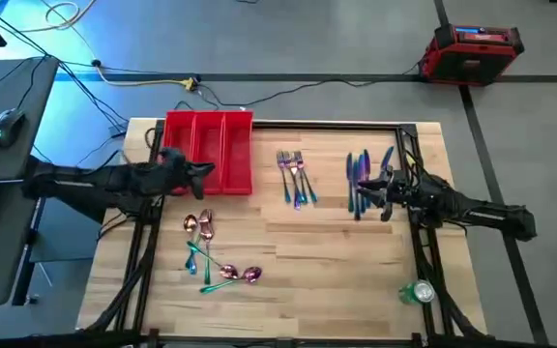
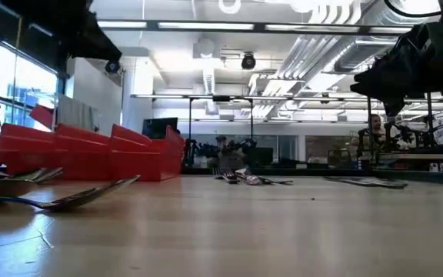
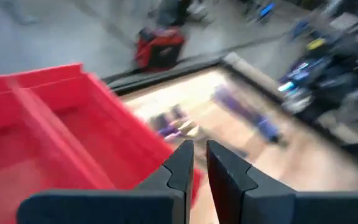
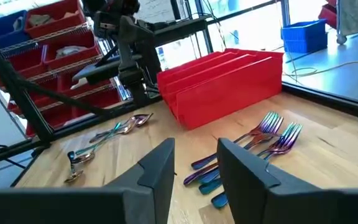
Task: Sort silverware
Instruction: Put the blue spoon into the left red bin
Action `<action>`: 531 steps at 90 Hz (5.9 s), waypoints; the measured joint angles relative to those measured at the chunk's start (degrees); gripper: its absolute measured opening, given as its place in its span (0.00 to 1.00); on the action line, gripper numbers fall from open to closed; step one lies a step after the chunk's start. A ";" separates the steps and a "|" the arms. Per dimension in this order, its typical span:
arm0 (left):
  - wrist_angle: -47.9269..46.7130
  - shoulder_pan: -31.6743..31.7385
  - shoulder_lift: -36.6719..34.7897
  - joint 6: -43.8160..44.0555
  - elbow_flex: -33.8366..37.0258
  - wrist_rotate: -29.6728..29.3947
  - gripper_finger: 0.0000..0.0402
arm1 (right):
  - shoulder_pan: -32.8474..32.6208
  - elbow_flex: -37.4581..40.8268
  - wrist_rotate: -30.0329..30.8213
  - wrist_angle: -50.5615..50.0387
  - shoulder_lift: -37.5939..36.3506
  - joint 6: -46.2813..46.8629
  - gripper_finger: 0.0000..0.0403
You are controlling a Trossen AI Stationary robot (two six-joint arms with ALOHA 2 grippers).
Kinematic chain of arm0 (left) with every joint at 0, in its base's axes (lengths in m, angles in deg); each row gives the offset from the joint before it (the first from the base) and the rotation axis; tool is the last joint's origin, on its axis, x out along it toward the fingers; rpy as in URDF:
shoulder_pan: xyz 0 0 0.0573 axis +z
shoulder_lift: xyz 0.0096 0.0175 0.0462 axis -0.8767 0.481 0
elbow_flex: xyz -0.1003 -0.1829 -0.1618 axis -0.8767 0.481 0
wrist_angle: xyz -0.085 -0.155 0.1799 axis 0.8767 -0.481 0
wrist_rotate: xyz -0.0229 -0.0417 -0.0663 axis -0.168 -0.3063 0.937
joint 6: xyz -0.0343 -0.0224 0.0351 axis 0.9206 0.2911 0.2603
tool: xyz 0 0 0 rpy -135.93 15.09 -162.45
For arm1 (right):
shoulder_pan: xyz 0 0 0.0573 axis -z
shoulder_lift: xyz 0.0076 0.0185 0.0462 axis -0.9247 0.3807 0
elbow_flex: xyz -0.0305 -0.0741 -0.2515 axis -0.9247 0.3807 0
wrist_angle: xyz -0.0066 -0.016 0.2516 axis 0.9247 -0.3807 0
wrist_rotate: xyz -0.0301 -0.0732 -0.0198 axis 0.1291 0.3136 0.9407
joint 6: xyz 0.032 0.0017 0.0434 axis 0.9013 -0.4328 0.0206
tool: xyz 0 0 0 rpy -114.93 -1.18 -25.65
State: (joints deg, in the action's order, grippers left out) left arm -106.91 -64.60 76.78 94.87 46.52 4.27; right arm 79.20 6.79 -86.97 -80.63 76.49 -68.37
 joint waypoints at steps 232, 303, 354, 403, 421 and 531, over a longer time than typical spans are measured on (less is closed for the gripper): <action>-59.39 -18.04 35.18 72.92 -24.49 11.33 0.00 | 0.00 0.00 0.01 0.02 0.00 0.00 0.27; -45.27 42.58 34.17 10.65 -32.95 6.36 0.00 | 0.00 0.00 0.02 0.02 0.00 0.00 0.27; -42.91 56.50 56.51 -0.16 -32.95 15.16 0.00 | 0.02 0.01 0.01 0.02 -0.02 0.00 0.27; -43.52 59.31 62.93 -5.55 -33.20 16.56 0.12 | 0.00 0.00 0.02 0.00 -0.02 0.00 0.27; -47.13 58.90 56.97 -7.29 -35.44 14.84 0.22 | 0.00 0.01 0.00 0.02 0.00 0.00 0.27; -36.46 -17.73 38.25 51.48 -9.82 36.30 0.30 | 0.00 0.02 0.00 0.02 -0.02 0.00 0.27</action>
State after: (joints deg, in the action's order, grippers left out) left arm -143.37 -82.32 115.03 146.36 36.70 40.57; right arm 79.20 6.80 -86.97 -80.61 76.46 -68.37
